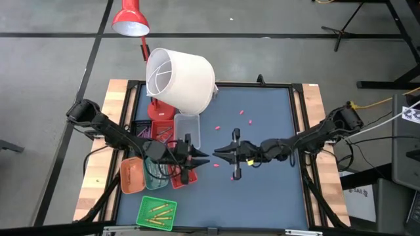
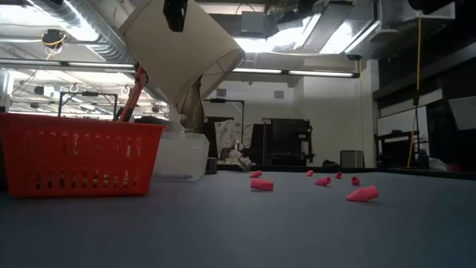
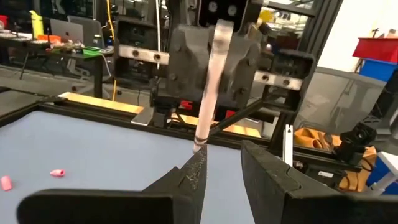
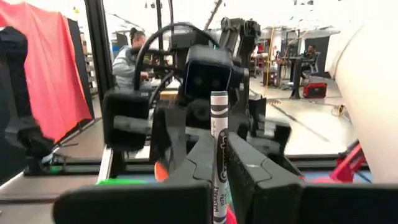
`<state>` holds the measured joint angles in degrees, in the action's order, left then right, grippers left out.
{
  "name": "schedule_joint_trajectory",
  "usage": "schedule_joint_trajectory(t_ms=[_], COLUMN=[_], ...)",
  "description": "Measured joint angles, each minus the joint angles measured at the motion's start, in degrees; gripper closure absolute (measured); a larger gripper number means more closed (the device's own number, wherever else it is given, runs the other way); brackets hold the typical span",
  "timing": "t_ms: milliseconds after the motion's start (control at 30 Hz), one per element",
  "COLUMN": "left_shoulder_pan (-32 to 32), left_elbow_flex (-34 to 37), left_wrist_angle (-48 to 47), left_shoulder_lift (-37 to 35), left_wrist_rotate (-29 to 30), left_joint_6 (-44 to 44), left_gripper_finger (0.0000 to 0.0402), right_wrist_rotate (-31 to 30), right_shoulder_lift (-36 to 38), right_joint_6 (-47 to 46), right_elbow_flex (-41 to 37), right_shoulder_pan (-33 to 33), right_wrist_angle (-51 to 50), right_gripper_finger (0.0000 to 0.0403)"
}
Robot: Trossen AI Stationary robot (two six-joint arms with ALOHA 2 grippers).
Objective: Sort crayons
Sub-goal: Put the gray crayon into the green bin
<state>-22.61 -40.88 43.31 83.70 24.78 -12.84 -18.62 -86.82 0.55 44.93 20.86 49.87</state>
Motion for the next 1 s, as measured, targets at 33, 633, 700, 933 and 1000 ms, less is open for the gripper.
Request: schedule_joint_trajectory(t_ms=[33, 633, 700, 933, 1000], left_shoulder_pan=[0.0, 0.0, -0.1, -0.9, -1.7], left_elbow_flex=[0.0, 0.0, 0.0, 0.0, 0.0], left_wrist_angle=[-0.1, 0.5, 0.5, -1.5, -2.8], left_shoulder_lift=[0.0, 0.0, 0.0, 0.0, 0.0], left_wrist_rotate=[-0.1, -2.2, -2.2, -4.0, -4.2], left_joint_6=[0.1, 3.2, 4.4, 4.0, 4.0], left_gripper_finger=[0.0317, 0.0317, 0.0317, 0.0317, 0.0317], right_wrist_rotate=[0.2, 4.5, 4.7, 5.2, 5.3], right_shoulder_lift=[-0.7, -6.0, -6.0, -6.0, -6.0], right_joint_6=[0.1, 1.4, 1.4, 1.0, -0.3], right_elbow_flex=[1.0, 7.2, 7.2, 7.2, 7.2], right_shoulder_pan=[-0.1, -1.5, -1.5, -1.3, -1.3], right_wrist_angle=[0.0, -0.4, -0.4, -2.5, -2.7], right_gripper_finger=[0.0384, 0.0384, 0.0384, 0.0384, 0.0384])
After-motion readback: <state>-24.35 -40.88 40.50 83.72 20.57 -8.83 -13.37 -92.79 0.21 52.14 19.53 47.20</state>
